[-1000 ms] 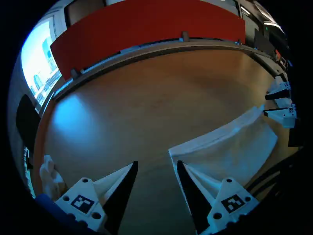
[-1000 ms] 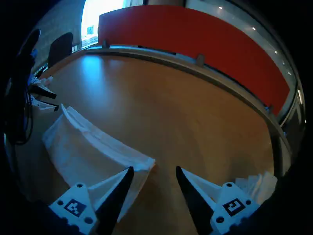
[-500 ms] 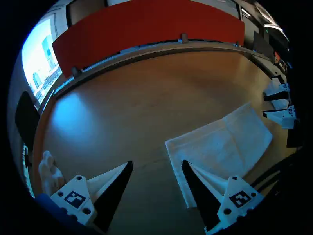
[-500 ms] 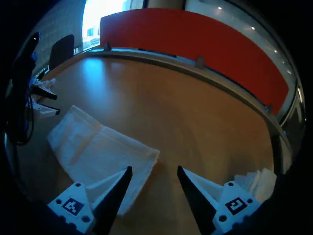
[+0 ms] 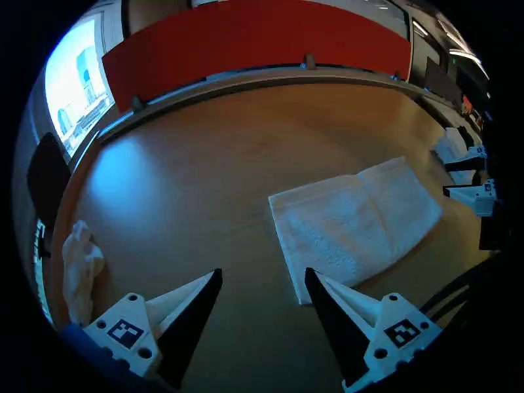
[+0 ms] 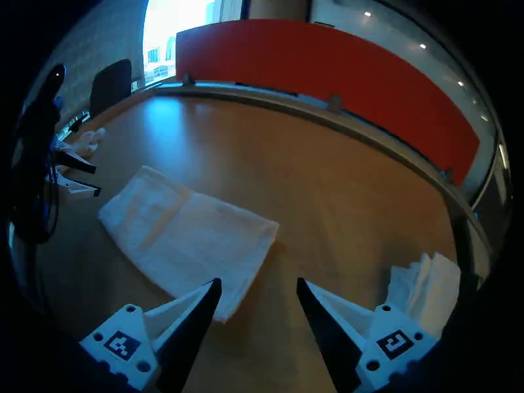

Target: Fold towel

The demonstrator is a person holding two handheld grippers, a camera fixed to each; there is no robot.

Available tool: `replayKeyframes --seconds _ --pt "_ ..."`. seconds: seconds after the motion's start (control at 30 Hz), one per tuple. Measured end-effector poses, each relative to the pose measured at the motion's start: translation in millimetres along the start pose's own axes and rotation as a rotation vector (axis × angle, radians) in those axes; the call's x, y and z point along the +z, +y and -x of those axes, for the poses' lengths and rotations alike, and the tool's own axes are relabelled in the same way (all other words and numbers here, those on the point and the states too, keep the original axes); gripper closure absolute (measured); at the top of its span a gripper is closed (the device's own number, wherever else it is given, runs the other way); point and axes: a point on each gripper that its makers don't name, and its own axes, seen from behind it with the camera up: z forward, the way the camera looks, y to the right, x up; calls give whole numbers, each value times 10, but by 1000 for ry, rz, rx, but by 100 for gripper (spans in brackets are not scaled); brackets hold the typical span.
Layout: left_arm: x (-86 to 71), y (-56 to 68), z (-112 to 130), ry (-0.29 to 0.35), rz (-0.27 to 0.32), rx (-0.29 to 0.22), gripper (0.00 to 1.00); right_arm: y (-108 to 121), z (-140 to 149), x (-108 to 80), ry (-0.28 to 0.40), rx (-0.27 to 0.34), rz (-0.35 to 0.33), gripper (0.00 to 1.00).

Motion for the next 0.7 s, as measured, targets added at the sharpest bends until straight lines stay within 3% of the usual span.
replayKeyframes --seconds 0.4,0.7 --pt "-143 -77 164 3 -26 -65 6 -64 95 -74 0 -5 -32 11" --pt "-318 -181 335 1 -57 -118 6 -216 93 -54 -2 -55 -125 11"
